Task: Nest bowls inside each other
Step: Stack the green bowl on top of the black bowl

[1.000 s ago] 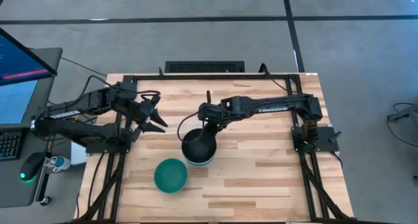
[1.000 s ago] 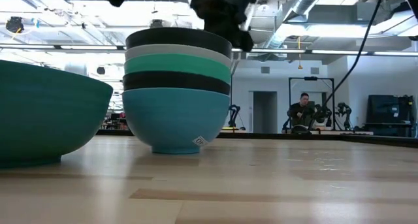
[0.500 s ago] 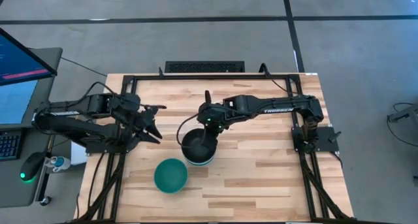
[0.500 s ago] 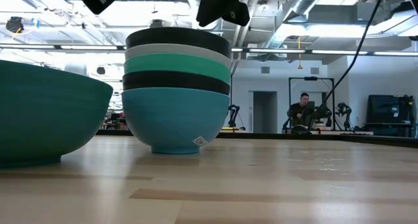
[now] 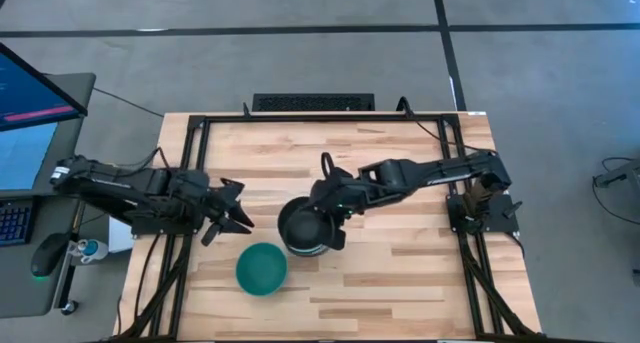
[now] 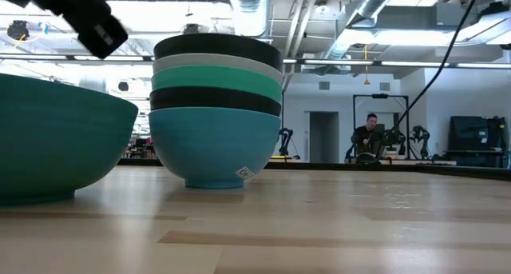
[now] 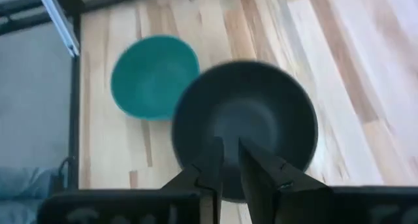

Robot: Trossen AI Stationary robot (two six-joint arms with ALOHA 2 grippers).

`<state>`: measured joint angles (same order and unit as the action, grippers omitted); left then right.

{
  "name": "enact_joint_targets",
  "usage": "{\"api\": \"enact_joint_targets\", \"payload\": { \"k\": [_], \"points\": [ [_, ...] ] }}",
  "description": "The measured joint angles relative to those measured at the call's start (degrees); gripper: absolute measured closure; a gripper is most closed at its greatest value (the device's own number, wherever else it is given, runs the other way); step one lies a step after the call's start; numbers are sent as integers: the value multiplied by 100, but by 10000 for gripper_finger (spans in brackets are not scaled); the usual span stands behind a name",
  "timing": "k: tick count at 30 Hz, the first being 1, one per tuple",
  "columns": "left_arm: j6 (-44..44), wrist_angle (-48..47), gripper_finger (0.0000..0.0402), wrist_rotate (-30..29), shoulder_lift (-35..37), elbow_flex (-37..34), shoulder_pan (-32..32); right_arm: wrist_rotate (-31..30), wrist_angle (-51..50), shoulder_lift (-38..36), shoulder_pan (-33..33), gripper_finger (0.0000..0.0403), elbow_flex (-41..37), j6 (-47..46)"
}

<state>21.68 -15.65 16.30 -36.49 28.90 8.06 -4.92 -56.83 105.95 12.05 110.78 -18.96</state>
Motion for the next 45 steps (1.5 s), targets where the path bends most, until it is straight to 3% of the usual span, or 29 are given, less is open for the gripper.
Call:
{"api": "enact_joint_targets", "payload": {
  "k": [7, 17, 28, 32, 40, 45],
  "points": [
    [251, 4, 306, -992, 473, -402, 519, -550, 611, -94, 282, 332, -2, 0],
    [283, -23, 306, -2156, -55, -406, 1609, -694, 1738, -54, 594, 332, -387, 9],
    [488, -131, 306, -2354, -645, -406, 2045, 174, 2645, -48, 694, 332, -754, 398],
    [1091, -580, 306, -2768, -816, -406, 2032, 206, 2718, -48, 704, 332, -754, 398],
    [1931, -454, 306, -2715, -1103, -406, 2050, 211, 2742, -48, 746, 333, -754, 404],
    [1997, -381, 306, -2712, -1465, -406, 2115, 209, 2733, -48, 744, 333, -754, 549]
  ]
}}
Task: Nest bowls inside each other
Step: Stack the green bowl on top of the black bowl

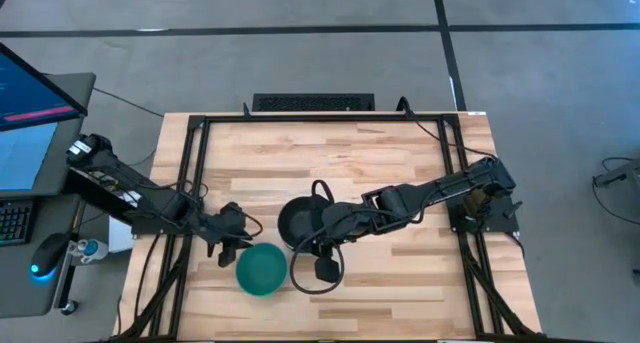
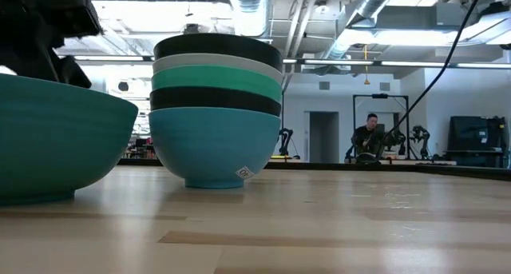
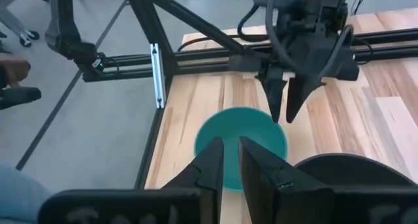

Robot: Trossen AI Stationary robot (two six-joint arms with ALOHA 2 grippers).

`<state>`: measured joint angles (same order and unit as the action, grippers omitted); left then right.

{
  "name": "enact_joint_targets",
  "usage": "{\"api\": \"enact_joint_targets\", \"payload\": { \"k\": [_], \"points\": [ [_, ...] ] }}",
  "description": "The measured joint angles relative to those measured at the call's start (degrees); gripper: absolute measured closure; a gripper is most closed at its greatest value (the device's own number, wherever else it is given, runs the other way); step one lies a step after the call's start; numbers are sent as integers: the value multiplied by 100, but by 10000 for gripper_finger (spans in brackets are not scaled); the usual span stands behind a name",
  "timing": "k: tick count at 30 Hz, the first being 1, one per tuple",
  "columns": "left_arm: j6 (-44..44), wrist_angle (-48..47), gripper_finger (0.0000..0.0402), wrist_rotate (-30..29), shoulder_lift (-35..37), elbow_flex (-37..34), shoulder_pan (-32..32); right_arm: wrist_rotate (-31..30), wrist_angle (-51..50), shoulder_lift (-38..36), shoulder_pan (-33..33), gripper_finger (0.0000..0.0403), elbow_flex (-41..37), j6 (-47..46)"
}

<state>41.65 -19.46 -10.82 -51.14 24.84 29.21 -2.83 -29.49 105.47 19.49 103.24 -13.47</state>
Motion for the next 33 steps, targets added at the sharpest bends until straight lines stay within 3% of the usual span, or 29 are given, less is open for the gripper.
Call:
{"api": "enact_joint_targets", "payload": {
  "k": [14, 22, 27, 33],
  "points": [
    [258, 356, 308, -41, -846, 2, -2, 1, -2, 0, -11, 333, 2, 44],
    [262, 430, 392, -1, -889, 4, -5, -32, -74, 0, -11, 333, 4, -169],
    [412, 438, 397, -89, -891, 4, -5, -404, -85, 0, 25, 333, 4, -321],
    [499, 495, 399, -104, -846, 71, -5, -423, -235, 0, 90, 333, 7, -470]
  ]
}}
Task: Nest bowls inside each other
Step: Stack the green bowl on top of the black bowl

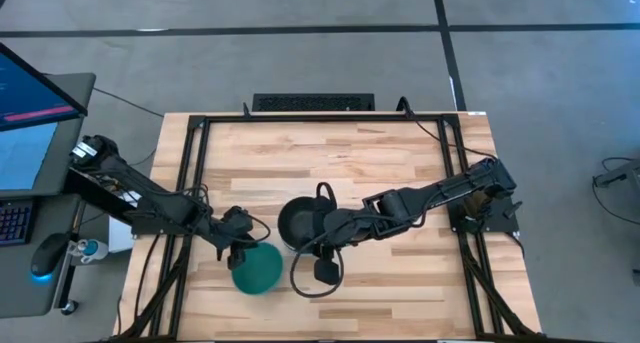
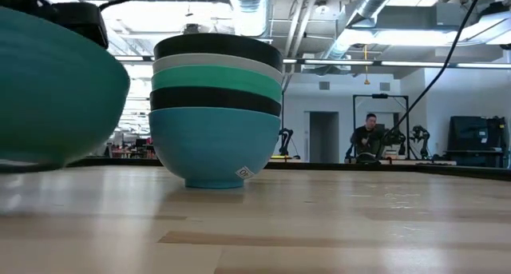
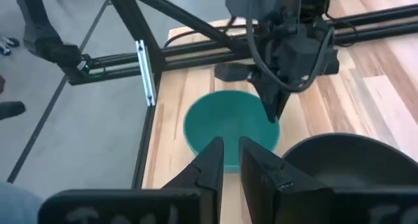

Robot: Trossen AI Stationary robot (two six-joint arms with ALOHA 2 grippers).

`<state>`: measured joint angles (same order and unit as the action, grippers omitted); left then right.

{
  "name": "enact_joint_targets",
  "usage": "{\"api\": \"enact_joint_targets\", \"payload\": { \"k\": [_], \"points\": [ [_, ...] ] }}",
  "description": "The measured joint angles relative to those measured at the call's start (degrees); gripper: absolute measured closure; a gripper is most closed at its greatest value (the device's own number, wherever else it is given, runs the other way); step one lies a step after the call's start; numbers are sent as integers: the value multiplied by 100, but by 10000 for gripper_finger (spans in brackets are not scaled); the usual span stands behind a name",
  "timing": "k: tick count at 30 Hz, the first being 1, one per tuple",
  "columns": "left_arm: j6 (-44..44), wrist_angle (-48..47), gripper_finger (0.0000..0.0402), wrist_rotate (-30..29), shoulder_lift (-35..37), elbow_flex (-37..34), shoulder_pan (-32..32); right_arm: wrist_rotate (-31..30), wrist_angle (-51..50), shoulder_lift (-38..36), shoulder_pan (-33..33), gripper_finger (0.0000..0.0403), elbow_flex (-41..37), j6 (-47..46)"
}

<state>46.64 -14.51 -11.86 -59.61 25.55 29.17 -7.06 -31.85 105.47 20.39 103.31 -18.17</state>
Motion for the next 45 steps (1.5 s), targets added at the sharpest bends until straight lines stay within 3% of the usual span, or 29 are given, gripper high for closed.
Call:
{"api": "enact_joint_targets", "payload": {
  "k": [10, 15, 20, 23, 32, 36, 40, 45],
  "points": [
    [-232, -1065, 401, 53, 112, 1290, 187, -33, -137, 0, 88, 333, 2, 8],
    [-460, -2118, 401, -603, 274, 2277, 293, -79, -509, 0, 98, 333, 2, 42],
    [-832, -3217, 401, -1463, 293, 3283, 208, -972, -642, 0, 135, 333, 2, -71],
    [-976, -3607, 401, -1697, 200, 3722, -97, -995, -512, -19, 168, 333, 2, -86],
    [-2193, -3500, 401, -581, -395, 3920, -1427, -1331, -1247, -35, 341, 333, 2, -418],
    [-2813, -2893, 401, -92, -590, 3920, -1924, -1415, -1343, -35, 403, 333, 2, -498],
    [-3011, -2223, 401, 589, -622, 3920, -2371, -1393, -1511, -35, 449, 333, 2, -750],
    [-3152, -2256, 401, 857, -619, 3922, -2673, -1400, -1513, -136, 526, 333, -4, -458]
  ]
}}
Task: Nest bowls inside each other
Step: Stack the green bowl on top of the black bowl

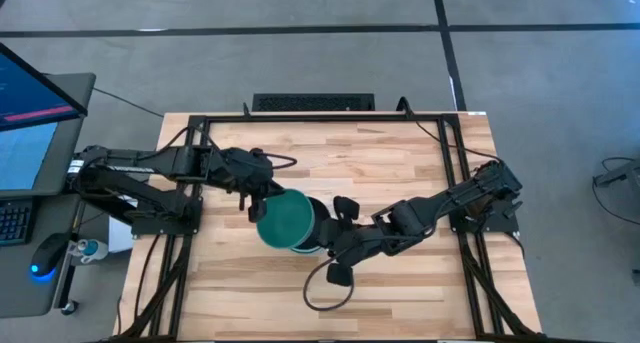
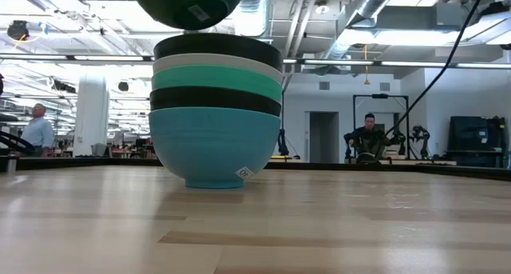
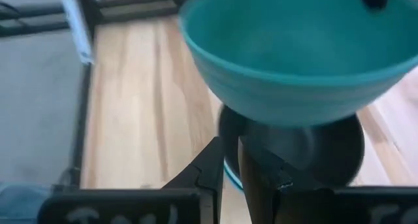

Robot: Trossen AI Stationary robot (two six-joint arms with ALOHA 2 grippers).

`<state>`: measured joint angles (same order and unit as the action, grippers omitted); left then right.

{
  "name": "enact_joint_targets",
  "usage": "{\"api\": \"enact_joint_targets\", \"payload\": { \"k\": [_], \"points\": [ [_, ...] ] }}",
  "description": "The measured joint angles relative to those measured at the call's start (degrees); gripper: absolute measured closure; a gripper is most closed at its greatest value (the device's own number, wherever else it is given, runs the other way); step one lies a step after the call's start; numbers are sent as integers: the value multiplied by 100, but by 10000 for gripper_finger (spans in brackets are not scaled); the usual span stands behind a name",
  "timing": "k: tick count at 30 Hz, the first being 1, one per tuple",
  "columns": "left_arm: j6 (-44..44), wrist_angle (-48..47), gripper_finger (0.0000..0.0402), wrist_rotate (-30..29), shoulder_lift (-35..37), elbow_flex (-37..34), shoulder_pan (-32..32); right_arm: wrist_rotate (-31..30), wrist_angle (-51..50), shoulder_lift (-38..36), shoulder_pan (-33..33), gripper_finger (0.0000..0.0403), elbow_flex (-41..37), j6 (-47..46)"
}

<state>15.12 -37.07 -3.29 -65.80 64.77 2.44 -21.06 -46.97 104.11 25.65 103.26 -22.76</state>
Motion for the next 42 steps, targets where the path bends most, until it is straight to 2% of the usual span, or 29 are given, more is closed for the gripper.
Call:
{"api": "enact_joint_targets", "payload": {
  "k": [6, 16, 22, 27, 33, 37, 42],
  "points": [
    [-269, 158, 401, 346, 0, 0, -167, 101, 266, -372, -77, 333, -191, 346],
    [-336, 442, 401, 1037, -203, 3, -678, 173, 2276, -1884, -216, 333, -2465, 19],
    [-268, 640, 401, 1526, -945, 149, -729, 346, 2321, -2448, -317, 333, -3247, -164],
    [-258, 236, 401, 1456, -1721, 714, -737, 454, 2310, -2652, -319, 333, -3598, -123],
    [-315, -701, 401, 887, -2370, 1519, -733, 470, 2288, -2777, -290, 333, -3892, -102],
    [-411, -1200, 401, 632, -2616, 1942, -733, 476, 2276, -2777, -267, 333, -3895, 74],
    [-274, -1423, 401, 517, -2623, 1989, -733, 474, 2169, -2775, -276, 333, -3895, 89]
  ]
}}
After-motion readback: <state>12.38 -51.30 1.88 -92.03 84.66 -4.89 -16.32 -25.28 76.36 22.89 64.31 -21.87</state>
